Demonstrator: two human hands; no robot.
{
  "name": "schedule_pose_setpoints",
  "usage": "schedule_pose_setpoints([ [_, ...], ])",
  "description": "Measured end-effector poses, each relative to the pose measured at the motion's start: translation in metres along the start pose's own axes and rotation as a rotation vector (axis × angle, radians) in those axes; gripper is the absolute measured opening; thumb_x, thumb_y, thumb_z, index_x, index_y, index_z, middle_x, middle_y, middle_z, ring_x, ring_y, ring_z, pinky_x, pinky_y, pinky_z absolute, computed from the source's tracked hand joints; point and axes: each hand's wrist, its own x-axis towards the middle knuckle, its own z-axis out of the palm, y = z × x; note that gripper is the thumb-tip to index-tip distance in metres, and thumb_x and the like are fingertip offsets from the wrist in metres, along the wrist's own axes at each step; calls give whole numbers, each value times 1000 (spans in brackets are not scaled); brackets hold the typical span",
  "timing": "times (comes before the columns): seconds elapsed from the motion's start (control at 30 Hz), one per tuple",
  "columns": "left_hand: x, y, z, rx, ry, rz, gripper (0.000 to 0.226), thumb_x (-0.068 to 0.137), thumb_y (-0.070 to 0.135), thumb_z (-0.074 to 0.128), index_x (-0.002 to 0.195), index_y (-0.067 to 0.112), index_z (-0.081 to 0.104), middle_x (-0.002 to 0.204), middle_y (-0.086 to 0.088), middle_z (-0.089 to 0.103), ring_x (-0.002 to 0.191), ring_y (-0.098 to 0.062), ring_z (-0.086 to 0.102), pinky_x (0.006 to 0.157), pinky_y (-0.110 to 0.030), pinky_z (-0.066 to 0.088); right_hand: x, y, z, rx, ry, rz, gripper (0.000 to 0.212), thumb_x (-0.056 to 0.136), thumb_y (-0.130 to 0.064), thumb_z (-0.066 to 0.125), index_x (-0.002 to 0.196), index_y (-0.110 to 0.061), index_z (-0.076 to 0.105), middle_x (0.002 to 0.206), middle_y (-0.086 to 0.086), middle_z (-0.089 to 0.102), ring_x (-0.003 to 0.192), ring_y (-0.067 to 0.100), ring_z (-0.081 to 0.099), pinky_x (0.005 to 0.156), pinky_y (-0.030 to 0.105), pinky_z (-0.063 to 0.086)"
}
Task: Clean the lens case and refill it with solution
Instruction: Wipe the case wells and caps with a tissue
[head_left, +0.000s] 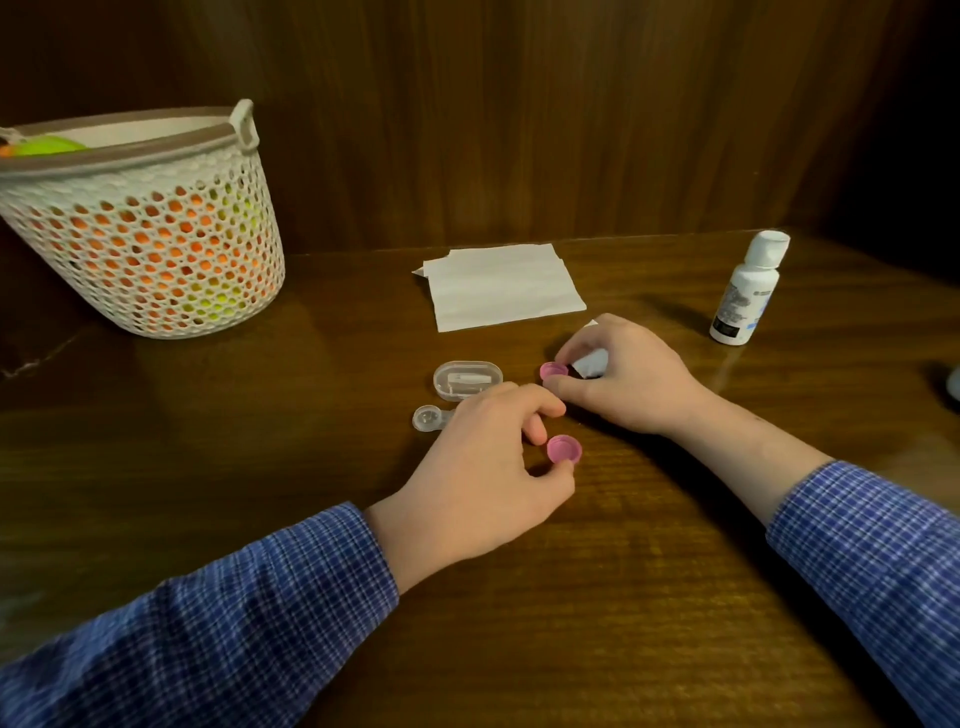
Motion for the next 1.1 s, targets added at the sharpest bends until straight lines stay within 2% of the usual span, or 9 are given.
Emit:
schedule_pose_setpoints([
  [0.07, -2, 0, -2, -40, 40, -3, 39, 88, 37, 73, 125, 39, 61, 83, 20, 58, 85, 13, 56, 62, -10, 48, -1, -1, -1, 29, 0, 2, 25, 84, -54, 74, 93, -30, 76, 113, -11, 62, 105, 9, 56, 78, 29, 48],
  [0.17, 1, -1, -9, -318, 144, -106, 23, 93, 22, 70, 110, 38, 65, 82, 16, 66, 65, 1, 61, 56, -13, 51, -6, -4, -7, 171, 80, -26, 18, 82, -47, 79, 86, -30, 75, 106, -11, 64, 107, 11, 59, 91, 36, 49],
  [0.33, 14, -2, -19, -891, 163, -470, 18, 104, 22, 55, 110, 18, 71, 84, -2, 70, 59, -7, 55, 49, -21, 44, -27, -25, -19, 408, 224, -281, 22, 81, -45, 81, 96, -28, 80, 96, -9, 66, 97, 8, 60, 79, 19, 47],
  [0.47, 12, -1, -19, -1235, -6, -451, 37, 105, 35, 48, 119, 8, 69, 80, -3, 67, 60, -9, 54, 52, -25, 43, -38, -36, -19, 452, 217, -375, 20, 81, -33, 84, 96, -22, 80, 96, 4, 67, 95, 17, 62, 80, 36, 51],
  [0.6, 12, 0, -22, -1333, -168, -415, 48, 104, 42, 44, 125, 5, 66, 75, 2, 61, 61, -8, 50, 55, -25, 41, -41, -36, -20, 485, 220, -424, 18, 80, -28, 85, 95, -20, 80, 95, 4, 67, 93, 18, 63, 78, 40, 51],
  [0.7, 12, 0, -23, -1371, -243, -415, 45, 102, 44, 46, 115, 10, 72, 79, 1, 58, 64, -10, 46, 57, -25, 40, -41, -36, -20, 499, 215, -433, 16, 81, -27, 85, 95, -21, 80, 96, 1, 67, 94, 17, 64, 80, 40, 52],
  [0.83, 13, 1, -24, -1427, -281, -391, 36, 100, 41, 52, 109, 13, 73, 84, 0, 52, 67, -11, 44, 61, -26, 40, -41, -34, -21, 506, 200, -442, 16, 82, -27, 83, 96, -20, 79, 97, 0, 67, 94, 18, 64, 79, 33, 52],
  [0.97, 13, 0, -25, -1458, -298, -391, 28, 102, 34, 52, 110, 11, 66, 85, 0, 50, 67, -10, 45, 61, -26, 42, -39, -33, -25, 624, 252, -413, 14, 93, -22, 65, 99, -13, 75, 97, -1, 68, 95, 12, 64, 85, 29, 49],
  [1.1, 13, -3, -26, -1484, -282, -401, 23, 99, 29, 55, 108, 10, 65, 84, 0, 53, 68, -11, 46, 63, -26, 45, -39, -34, -31, 755, 205, -294, 20, 90, -19, 66, 109, -26, 65, 103, -4, 66, 92, 13, 63, 76, 31, 52],
])
